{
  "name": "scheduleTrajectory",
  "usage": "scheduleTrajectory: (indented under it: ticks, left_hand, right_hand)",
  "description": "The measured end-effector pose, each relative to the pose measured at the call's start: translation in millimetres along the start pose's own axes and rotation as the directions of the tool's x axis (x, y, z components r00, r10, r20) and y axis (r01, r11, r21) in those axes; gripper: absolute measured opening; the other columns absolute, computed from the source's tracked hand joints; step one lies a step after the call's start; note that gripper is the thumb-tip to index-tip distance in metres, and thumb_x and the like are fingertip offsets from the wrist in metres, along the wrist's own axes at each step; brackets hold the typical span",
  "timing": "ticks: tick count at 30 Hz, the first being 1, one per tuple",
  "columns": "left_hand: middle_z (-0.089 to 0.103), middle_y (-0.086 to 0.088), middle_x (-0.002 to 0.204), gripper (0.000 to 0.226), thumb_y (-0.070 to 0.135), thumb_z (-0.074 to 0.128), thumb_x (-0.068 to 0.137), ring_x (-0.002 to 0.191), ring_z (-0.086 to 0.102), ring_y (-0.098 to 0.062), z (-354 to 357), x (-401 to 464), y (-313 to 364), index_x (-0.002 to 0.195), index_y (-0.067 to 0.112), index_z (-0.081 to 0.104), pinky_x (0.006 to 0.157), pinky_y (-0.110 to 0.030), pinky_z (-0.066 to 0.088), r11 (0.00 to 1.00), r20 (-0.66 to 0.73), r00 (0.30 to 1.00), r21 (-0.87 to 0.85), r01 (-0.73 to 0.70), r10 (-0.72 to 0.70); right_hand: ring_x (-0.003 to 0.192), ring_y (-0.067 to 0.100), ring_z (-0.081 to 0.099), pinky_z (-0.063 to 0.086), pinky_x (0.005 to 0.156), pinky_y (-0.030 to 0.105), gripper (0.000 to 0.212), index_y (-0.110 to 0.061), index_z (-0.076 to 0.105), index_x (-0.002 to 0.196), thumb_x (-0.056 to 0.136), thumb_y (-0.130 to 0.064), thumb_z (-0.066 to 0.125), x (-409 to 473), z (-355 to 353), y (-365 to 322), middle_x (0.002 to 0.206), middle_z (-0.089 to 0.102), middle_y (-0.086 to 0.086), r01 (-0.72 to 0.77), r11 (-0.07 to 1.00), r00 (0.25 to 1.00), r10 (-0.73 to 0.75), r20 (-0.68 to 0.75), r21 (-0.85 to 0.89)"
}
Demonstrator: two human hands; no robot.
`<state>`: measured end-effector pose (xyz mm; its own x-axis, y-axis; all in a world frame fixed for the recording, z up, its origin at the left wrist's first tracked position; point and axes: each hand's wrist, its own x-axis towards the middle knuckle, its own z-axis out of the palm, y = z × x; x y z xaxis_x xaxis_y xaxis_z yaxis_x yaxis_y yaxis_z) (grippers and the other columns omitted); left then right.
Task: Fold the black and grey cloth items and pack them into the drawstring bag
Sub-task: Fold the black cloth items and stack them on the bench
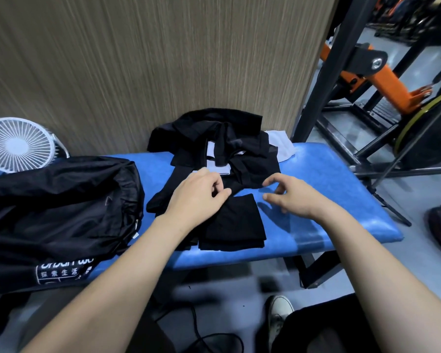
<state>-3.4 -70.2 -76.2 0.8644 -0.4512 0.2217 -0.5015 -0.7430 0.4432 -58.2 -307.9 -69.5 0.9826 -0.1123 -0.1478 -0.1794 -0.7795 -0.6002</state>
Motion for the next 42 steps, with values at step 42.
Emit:
scheduleTrajectory:
  ticks: [42]
  left_hand:
    - [0.045, 0.011, 0.103, 0.030, -0.006, 0.065, 0.076, 0.097, 0.051, -0.006, 3, 39, 43, 0.091, 0.019, 0.063, 0.073, -0.010, 0.038, 0.894, -0.422, 0.906, -0.402, -0.199, 0.012]
  right_hand:
    - [0.096, 0.025, 0.050, 0.043, 0.082, 0.029, 0.022, -0.016, 0.050, 0.083, 0.071, 0.002, 0.056, 19, 4, -19, 0.098, 0.048, 0.000, 0.270, 0.954, 0.733, -0.116, -0.670, 0.130]
